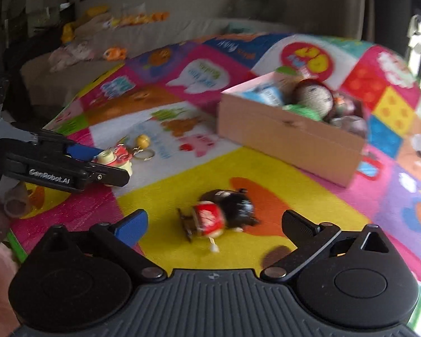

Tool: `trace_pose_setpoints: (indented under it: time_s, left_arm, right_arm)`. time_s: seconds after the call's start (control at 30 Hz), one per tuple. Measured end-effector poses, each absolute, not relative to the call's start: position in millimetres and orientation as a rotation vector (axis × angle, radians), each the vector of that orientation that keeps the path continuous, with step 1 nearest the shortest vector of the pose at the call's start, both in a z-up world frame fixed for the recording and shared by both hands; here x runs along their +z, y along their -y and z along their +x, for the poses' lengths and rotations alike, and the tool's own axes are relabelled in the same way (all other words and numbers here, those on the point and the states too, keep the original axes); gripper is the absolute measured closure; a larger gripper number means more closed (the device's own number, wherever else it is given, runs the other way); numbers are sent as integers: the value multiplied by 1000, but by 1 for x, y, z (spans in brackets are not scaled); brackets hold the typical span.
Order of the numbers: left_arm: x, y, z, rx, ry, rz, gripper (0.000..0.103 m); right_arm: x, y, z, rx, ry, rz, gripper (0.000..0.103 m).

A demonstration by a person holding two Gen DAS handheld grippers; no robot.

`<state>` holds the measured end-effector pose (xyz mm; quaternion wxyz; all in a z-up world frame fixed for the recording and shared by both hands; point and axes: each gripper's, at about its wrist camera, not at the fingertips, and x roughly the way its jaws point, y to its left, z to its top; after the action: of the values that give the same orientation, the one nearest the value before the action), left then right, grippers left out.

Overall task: Organize objects
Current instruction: 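Grasp the Hello Kitty toy with the left gripper while the right grasps the doll keychain, then lower the Hello Kitty toy into the box with the left gripper while the right drops the doll keychain in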

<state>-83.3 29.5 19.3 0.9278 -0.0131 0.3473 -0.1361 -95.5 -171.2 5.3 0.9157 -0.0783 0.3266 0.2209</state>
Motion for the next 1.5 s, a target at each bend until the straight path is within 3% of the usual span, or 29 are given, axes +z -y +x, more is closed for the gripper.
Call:
trace_pose_setpoints:
  time_s: [0.07, 0.13, 0.2, 0.57, 0.9, 1.07, 1.5]
  left_arm:
    - [19, -29, -84, -278, -708, -24, 42]
    - [19, -28, -85, -276, -703, -12, 42]
    - [18, -28, -86, -275, -698, -8, 42]
    - [44, -27, -67, -339, -662, -54, 43]
    - [130, 45, 35, -486, -483, -82, 42]
    - [107, 61, 82, -538, -564, -188, 42]
    - [66, 36, 78, -530, -567, -153, 42]
  right_arm:
    - [3, 171, -85, 462, -722, -139, 17]
    - [0, 171, -77, 446, -761, -120, 33]
    - [4, 173, -79, 419, -755, -122, 37]
    - [70, 230, -118, 275, -466, 20, 37]
    - [51, 261, -113, 196, -482, 91, 37]
    - [47, 268, -114, 170, -494, 102, 37]
    - [52, 263, -81, 148, -514, 97, 37]
